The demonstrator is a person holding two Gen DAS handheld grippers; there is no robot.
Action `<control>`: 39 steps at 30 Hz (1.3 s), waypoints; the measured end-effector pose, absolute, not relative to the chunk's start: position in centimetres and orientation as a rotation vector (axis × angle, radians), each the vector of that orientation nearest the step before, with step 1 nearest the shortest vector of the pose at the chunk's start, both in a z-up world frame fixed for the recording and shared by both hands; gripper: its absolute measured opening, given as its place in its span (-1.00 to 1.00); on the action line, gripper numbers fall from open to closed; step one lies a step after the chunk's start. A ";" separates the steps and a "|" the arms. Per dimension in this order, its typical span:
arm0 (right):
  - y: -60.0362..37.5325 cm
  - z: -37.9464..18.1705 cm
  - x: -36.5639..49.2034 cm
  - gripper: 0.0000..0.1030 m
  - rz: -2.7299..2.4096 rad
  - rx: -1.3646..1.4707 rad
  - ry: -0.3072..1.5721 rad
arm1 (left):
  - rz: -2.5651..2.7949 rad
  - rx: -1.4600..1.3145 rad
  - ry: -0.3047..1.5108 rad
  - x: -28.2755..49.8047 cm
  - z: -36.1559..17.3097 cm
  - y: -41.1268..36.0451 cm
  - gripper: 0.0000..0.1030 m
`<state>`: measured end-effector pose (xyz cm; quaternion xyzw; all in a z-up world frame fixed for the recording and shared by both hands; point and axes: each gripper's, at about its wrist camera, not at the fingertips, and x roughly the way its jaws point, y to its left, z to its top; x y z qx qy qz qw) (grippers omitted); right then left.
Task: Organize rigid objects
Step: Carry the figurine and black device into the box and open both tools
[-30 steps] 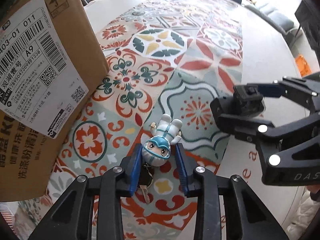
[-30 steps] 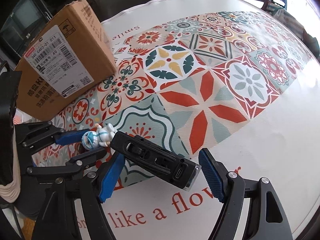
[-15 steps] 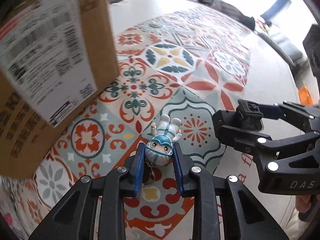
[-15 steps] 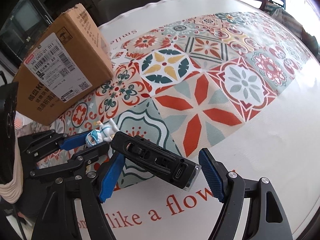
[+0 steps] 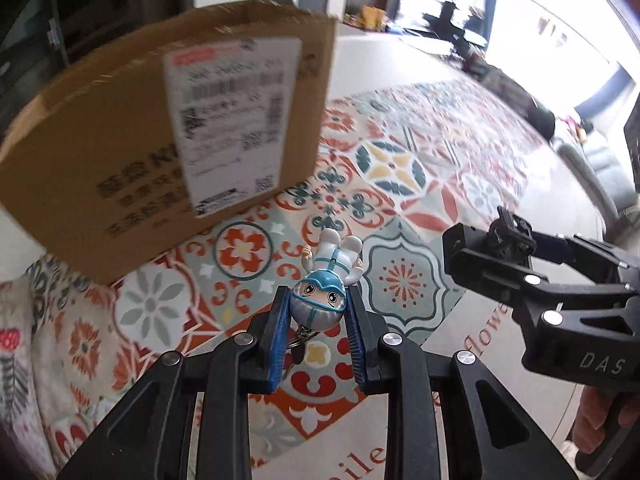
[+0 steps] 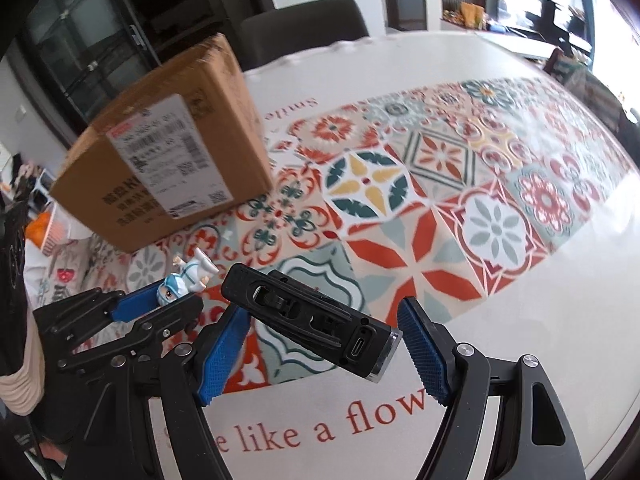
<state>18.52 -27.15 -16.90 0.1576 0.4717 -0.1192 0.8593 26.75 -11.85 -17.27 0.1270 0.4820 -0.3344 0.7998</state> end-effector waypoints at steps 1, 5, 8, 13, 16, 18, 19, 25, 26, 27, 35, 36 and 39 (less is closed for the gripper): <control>-27.0 -16.7 18.5 0.47 -0.243 0.325 0.987 | -0.707 0.263 1.028 26.6 -17.0 -11.6 -0.48; -26.3 -15.1 18.8 0.47 -0.211 0.284 0.959 | -0.647 0.213 0.992 26.4 -15.1 -10.2 -0.48; -25.8 -14.2 18.9 0.47 -0.191 0.262 0.939 | -0.613 0.185 0.959 26.2 -13.4 -9.3 -0.48; -24.7 -12.2 19.3 0.47 -0.149 0.227 0.901 | -0.565 0.156 0.912 26.0 -11.3 -8.2 -0.48; -24.3 -11.1 19.5 0.47 -0.121 0.217 0.878 | -0.540 0.133 0.885 25.9 -10.0 -7.5 -0.48; -23.8 -10.3 19.6 0.47 -0.104 0.204 0.858 | -0.525 0.116 0.864 26.0 -9.1 -6.9 -0.48; -23.5 -9.9 19.8 0.47 -0.092 0.196 0.849 | -0.520 0.112 0.856 25.9 -8.8 -6.8 -0.48; -22.5 -7.6 20.5 0.47 -0.045 0.172 0.791 | -0.486 0.094 0.795 26.1 -6.2 -5.7 -0.48; -22.2 -7.2 20.5 0.47 -0.038 0.168 0.781 | -0.480 0.094 0.781 26.1 -5.6 -5.6 -0.48; -22.1 -6.7 20.7 0.47 -0.032 0.163 0.770 | -0.477 0.094 0.774 26.2 -5.3 -5.5 -0.48; -21.6 -3.7 21.8 0.47 -0.002 0.139 0.701 | -0.433 0.094 0.711 26.9 -2.2 -5.2 -0.48; -21.5 -3.3 22.1 0.47 0.004 0.137 0.694 | -0.432 0.092 0.706 27.2 -1.8 -5.2 -0.48; -21.6 -2.5 22.8 0.47 0.019 0.131 0.678 | -0.421 0.084 0.689 27.8 -0.9 -5.2 -0.48</control>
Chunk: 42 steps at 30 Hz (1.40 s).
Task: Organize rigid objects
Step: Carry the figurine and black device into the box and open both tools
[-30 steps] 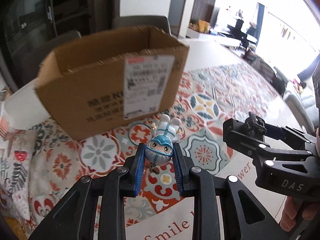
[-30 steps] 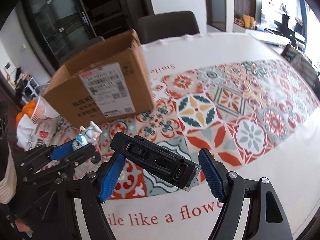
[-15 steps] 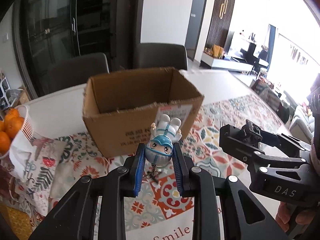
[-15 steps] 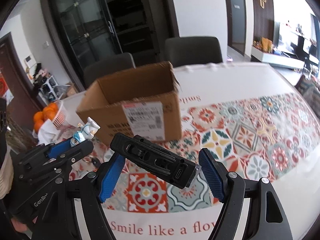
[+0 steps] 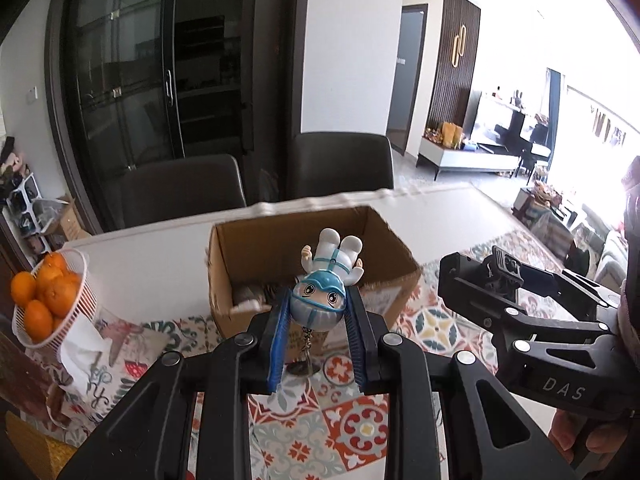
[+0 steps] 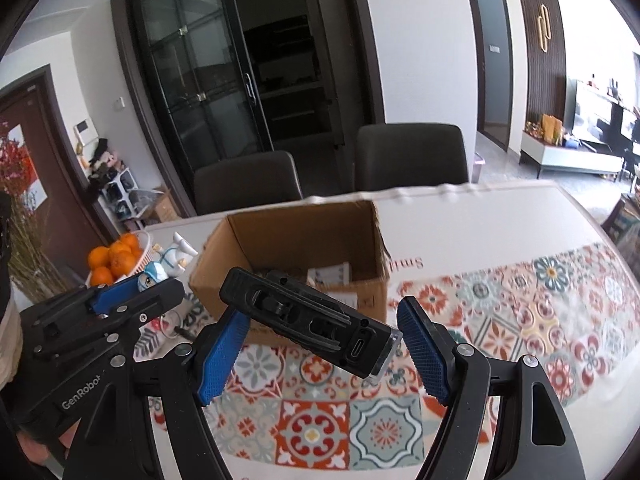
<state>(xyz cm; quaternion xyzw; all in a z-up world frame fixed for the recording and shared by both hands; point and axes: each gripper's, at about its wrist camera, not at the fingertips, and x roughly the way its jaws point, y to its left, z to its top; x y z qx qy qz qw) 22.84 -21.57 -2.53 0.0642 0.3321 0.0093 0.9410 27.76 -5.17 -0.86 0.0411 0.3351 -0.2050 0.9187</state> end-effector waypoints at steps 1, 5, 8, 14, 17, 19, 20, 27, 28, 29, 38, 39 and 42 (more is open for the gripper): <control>-21.6 -2.3 23.0 0.47 0.020 0.125 0.670 | -0.417 0.083 0.684 28.0 -0.7 -5.1 -0.48; -21.5 -1.1 24.2 0.47 0.039 0.106 0.647 | -0.411 0.080 0.656 29.1 0.4 -5.2 -0.48; -21.5 -0.4 25.3 0.47 0.051 0.100 0.640 | -0.405 0.073 0.650 30.3 1.1 -5.2 -0.48; -21.4 0.2 28.4 0.47 0.070 0.067 0.667 | -0.400 0.081 0.646 32.7 1.7 -5.4 -0.48; -21.2 0.2 29.7 0.47 0.081 0.055 0.678 | -0.398 0.084 0.660 34.0 1.5 -5.7 -0.48; -21.1 0.1 30.7 0.47 0.082 0.044 0.687 | -0.389 0.084 0.672 34.9 1.2 -5.7 -0.48; -21.0 0.2 31.3 0.47 0.084 0.040 0.692 | -0.388 0.082 0.678 35.4 1.1 -5.7 -0.48; -20.5 -0.6 34.2 0.47 0.092 0.001 0.741 | -0.377 0.086 0.739 38.5 -0.1 -6.1 -0.48; -20.5 -0.8 34.7 0.47 0.096 -0.001 0.752 | -0.378 0.084 0.754 39.1 -0.5 -6.2 -0.48; -20.5 -1.0 35.0 0.47 0.103 -0.002 0.761 | -0.376 0.084 0.766 39.4 -0.8 -6.2 -0.48; -20.4 -3.1 38.0 0.45 0.108 -0.039 0.819 | -0.348 0.077 0.853 41.9 -3.7 -6.6 -0.48; -20.3 -3.4 38.2 0.45 0.107 -0.042 0.830 | -0.348 0.075 0.861 42.0 -4.0 -6.7 -0.48; -20.3 -3.8 38.5 0.45 0.106 -0.039 0.837 | -0.348 0.079 0.872 42.0 -4.4 -6.8 -0.47</control>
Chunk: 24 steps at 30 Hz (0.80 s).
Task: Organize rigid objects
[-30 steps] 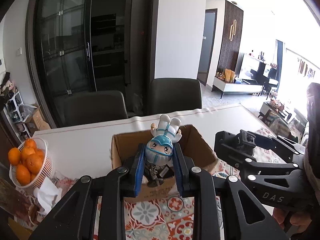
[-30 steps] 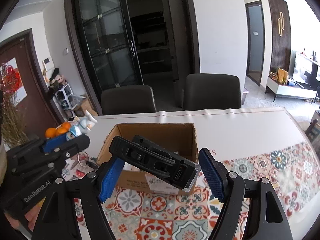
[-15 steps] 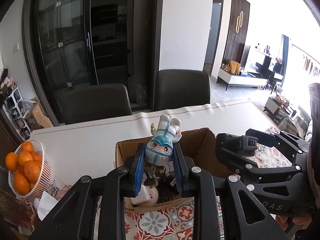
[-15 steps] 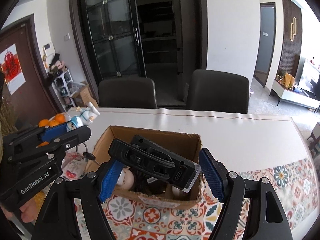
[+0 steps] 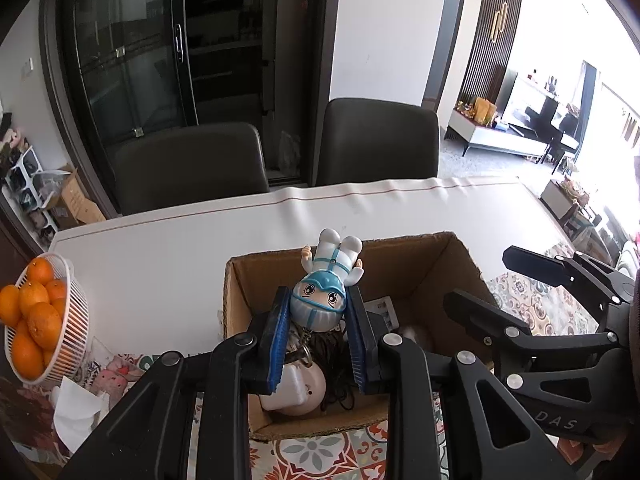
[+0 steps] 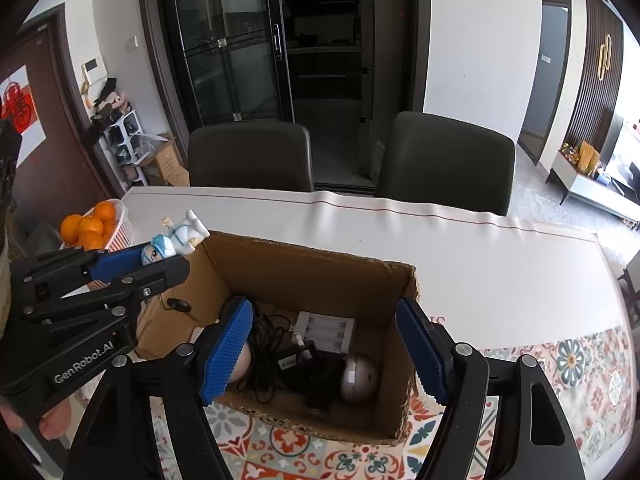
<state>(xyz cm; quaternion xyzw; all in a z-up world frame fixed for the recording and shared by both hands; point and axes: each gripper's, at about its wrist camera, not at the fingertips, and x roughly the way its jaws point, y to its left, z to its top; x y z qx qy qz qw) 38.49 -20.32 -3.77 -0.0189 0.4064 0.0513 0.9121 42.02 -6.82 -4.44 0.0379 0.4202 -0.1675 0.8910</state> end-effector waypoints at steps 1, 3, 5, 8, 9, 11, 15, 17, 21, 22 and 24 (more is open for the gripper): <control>-20.3 -3.9 38.5 0.45 0.107 -0.039 0.842 | -0.347 0.078 0.875 42.0 -4.6 -6.8 -0.47; -20.4 -4.0 38.5 0.45 0.101 -0.035 0.844 | -0.341 0.080 0.876 42.1 -4.8 -6.8 -0.47; -20.4 -4.0 38.4 0.45 0.096 -0.039 0.847 | -0.341 0.083 0.876 42.1 -4.8 -7.0 -0.41; -20.6 -3.8 38.0 0.45 0.083 -0.036 0.841 | -0.330 0.093 0.876 42.0 -4.7 -7.0 -0.23; -20.7 -3.7 37.7 0.45 0.076 -0.036 0.838 | -0.327 0.096 0.875 42.0 -4.6 -7.0 -0.21; -20.8 -3.6 37.5 0.45 0.066 -0.039 0.834 | -0.319 0.100 0.870 41.4 -4.3 -7.0 -0.04; -21.0 -3.0 36.2 0.45 0.044 -0.035 0.821 | -0.269 0.131 0.839 39.7 -3.2 -6.7 0.28; -21.1 -2.7 35.4 0.45 0.031 -0.033 0.814 | -0.234 0.148 0.812 38.6 -2.5 -6.4 0.44; -21.5 -1.8 33.5 0.51 0.003 -0.019 0.794 | -0.181 0.165 0.762 36.0 -1.1 -5.9 0.73; -21.6 -1.5 32.8 0.53 -0.004 -0.009 0.788 | -0.176 0.165 0.752 35.5 -0.7 -5.8 0.74; -21.8 -0.9 31.6 0.58 -0.011 0.004 0.769 | -0.156 0.168 0.726 34.1 0.0 -5.4 0.78</control>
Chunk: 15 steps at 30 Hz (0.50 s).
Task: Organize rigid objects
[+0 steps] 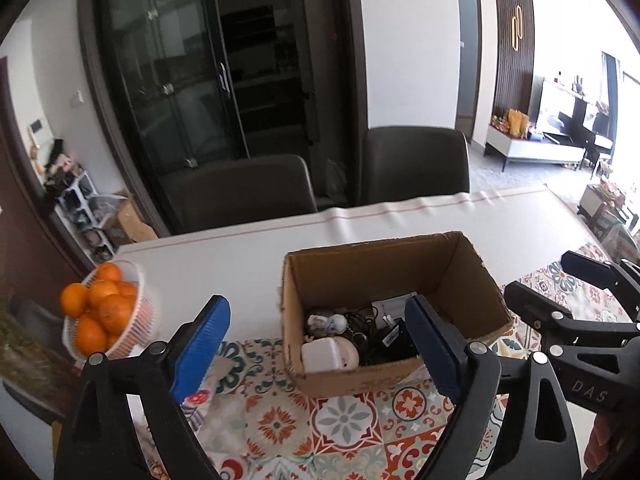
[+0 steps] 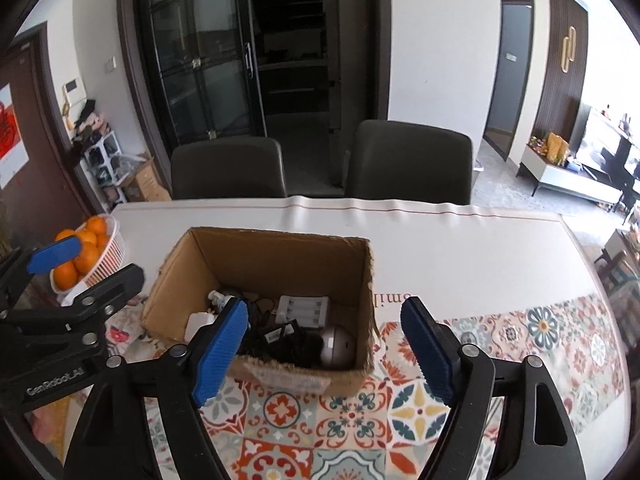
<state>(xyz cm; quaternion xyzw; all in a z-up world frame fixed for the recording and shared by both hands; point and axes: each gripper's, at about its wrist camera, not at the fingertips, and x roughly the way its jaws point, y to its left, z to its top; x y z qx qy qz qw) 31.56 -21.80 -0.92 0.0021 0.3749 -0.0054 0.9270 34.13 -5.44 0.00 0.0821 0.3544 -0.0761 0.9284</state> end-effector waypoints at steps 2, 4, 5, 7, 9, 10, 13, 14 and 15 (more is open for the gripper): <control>-21.9 -0.5 30.4 0.64 -0.021 0.005 0.752 | -0.126 0.169 0.700 32.5 0.7 -5.1 0.93; -21.8 0.2 28.9 0.69 -0.035 0.004 0.727 | -0.110 0.167 0.686 31.4 1.1 -4.8 0.96; -21.8 0.5 28.3 0.73 -0.042 0.003 0.716 | -0.102 0.162 0.674 30.6 1.4 -4.6 1.00; -21.6 1.2 26.6 0.76 -0.054 -0.001 0.687 | -0.085 0.161 0.663 29.3 1.7 -4.3 1.00; -21.5 1.8 25.3 0.80 -0.066 -0.005 0.666 | -0.077 0.156 0.661 28.0 2.0 -4.1 1.00; -21.5 2.1 24.7 0.81 -0.070 -0.007 0.655 | -0.072 0.153 0.659 27.4 2.1 -4.0 1.00; -21.4 2.7 22.8 0.83 -0.096 -0.016 0.625 | -0.068 0.143 0.650 25.7 2.4 -3.8 1.00; -21.3 2.9 22.1 0.84 -0.101 -0.018 0.616 | -0.068 0.139 0.647 25.0 2.5 -3.7 1.00; -21.4 3.1 21.4 0.84 -0.105 -0.017 0.608 | -0.069 0.137 0.644 24.4 2.7 -3.6 1.00</control>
